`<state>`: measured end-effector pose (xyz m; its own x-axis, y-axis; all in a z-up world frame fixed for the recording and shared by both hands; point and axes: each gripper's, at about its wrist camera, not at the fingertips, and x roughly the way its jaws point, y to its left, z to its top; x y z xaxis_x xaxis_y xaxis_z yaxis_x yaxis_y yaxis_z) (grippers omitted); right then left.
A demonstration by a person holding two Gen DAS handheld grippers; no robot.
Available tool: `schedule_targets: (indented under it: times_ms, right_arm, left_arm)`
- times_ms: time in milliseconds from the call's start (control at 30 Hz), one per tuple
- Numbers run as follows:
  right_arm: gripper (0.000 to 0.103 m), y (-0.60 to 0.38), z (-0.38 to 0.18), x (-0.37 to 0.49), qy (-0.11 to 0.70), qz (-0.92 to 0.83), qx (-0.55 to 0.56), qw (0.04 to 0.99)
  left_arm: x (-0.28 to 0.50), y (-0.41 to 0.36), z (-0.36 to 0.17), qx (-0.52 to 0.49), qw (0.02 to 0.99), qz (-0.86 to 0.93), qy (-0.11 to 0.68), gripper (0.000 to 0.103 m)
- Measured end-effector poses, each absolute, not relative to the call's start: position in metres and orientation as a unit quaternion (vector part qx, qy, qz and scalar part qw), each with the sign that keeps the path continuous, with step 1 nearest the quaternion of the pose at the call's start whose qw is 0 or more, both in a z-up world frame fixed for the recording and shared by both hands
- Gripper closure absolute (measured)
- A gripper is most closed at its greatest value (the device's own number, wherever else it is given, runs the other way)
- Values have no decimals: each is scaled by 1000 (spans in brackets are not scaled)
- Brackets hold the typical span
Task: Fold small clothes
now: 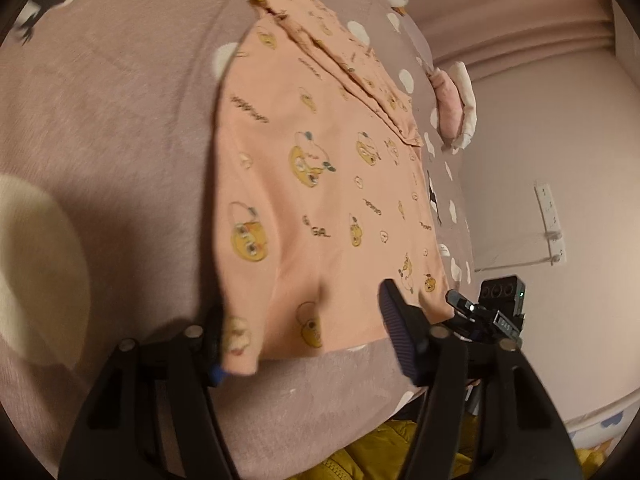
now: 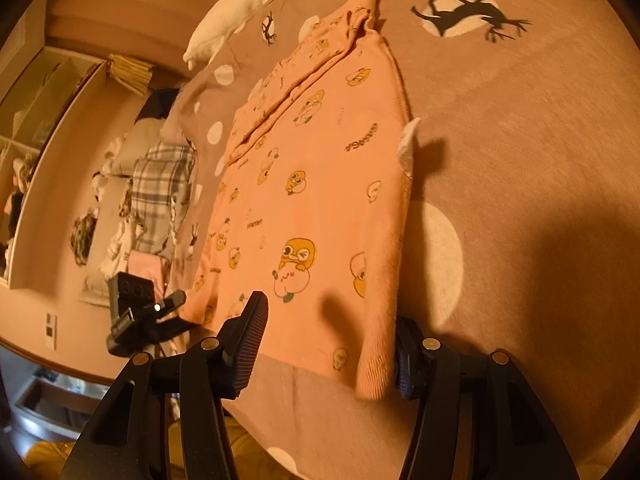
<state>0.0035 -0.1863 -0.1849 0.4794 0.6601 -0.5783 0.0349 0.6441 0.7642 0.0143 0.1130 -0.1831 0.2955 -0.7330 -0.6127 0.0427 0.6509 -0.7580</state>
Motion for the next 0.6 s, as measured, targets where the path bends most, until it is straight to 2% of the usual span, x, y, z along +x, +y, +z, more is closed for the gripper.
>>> schedule_targets:
  times_ms: [33, 100, 167, 367, 433, 467, 533, 600]
  right_arm:
    - [47, -188, -186, 2, 467, 201, 375, 775]
    - [47, -192, -187, 0, 464, 200, 381, 774]
    - [47, -193, -187, -3, 459, 196, 387, 775]
    - [58, -198, -190, -8, 458, 185, 396, 775]
    - [66, -198, -191, -8, 460, 180, 392, 776]
    - [69, -199, -192, -8, 462, 178, 392, 775]
    - [90, -200, -196, -8, 467, 168, 392, 775]
    - [97, -204, -204, -8, 471, 155, 397, 772]
  left_arm:
    - [14, 117, -185, -333, 734, -258, 533, 50]
    - [11, 124, -188, -344, 732, -245, 535, 61]
    - [9, 130, -189, -350, 732, -235, 536, 66]
    - [4, 137, -188, -359, 731, -222, 536, 75]
    - [2, 140, -189, -358, 734, -212, 537, 89]
    - [2, 142, -191, -360, 733, -204, 539, 101]
    - [0, 144, -196, -359, 728, -205, 547, 100]
    - [-1, 145, -196, -359, 729, -207, 545, 100]
